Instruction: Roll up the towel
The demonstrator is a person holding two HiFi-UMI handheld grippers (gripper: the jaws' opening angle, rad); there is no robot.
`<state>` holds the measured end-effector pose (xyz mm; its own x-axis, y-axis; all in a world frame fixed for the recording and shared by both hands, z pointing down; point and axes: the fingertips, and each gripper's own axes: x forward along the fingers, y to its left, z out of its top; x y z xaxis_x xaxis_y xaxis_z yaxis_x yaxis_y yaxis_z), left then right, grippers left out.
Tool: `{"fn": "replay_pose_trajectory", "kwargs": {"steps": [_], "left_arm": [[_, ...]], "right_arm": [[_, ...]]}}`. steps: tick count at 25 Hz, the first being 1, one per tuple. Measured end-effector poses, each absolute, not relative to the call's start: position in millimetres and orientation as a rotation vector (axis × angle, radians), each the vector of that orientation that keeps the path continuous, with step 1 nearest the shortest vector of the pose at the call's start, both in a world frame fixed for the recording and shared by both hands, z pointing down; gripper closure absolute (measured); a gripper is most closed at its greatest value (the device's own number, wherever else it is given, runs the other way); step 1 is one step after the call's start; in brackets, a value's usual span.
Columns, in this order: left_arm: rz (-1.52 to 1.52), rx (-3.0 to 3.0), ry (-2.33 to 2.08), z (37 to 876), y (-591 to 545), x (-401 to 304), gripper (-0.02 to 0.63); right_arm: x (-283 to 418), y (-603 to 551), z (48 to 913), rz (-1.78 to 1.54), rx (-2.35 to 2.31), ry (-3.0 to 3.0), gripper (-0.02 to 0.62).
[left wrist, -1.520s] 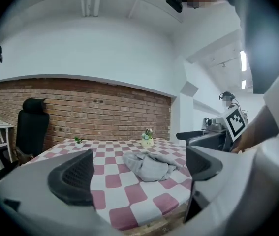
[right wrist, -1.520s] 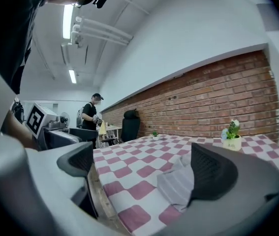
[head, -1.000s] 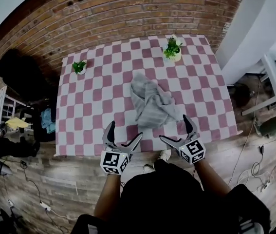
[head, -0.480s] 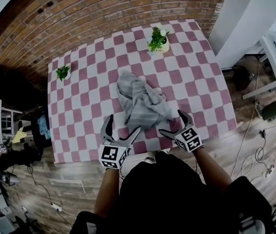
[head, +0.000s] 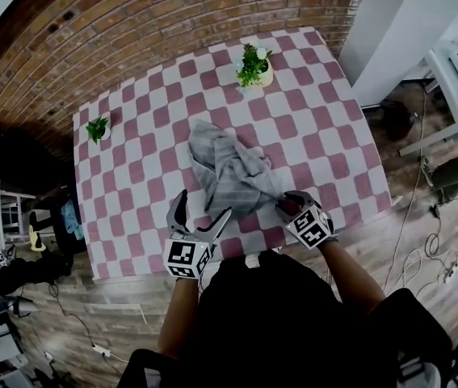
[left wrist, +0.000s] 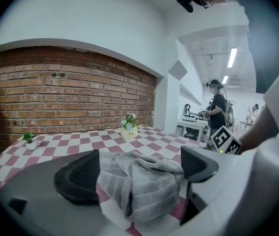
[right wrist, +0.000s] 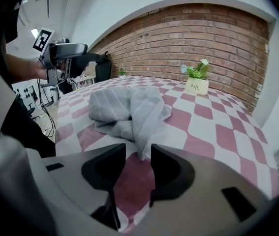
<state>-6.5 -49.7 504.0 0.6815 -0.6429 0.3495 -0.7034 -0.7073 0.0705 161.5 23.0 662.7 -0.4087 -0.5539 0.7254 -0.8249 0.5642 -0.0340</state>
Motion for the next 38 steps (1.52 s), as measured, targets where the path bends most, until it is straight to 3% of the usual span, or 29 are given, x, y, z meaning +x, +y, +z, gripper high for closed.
{"fn": "replay_pose_trajectory", "kwargs": {"steps": [4,6,12,19,26,38], "left_arm": [[0.470,2.706,-1.032,510,-61,-5,0.103],[0.481,2.695,-0.994,518,-69,-6,0.115],[0.537,2.625,-0.884,542,-100,-12,0.255],[0.622,2.403,-0.636,585,-154,14,0.281],[0.633,2.161,-0.501,625,-202,33,0.391],[0.779,2.065,-0.468,659,-224,51,0.475]], "right_arm": [[167,24,664,0.515,1.129,-2.073,0.544],[168,25,665,0.512,1.138,-2.056,0.565],[168,25,665,0.511,1.164,-2.026,0.572],[169,22,666,0.503,1.191,-2.002,0.572],[170,23,663,0.502,1.167,-1.990,0.572],[177,23,661,0.466,1.106,-1.965,0.572]]}}
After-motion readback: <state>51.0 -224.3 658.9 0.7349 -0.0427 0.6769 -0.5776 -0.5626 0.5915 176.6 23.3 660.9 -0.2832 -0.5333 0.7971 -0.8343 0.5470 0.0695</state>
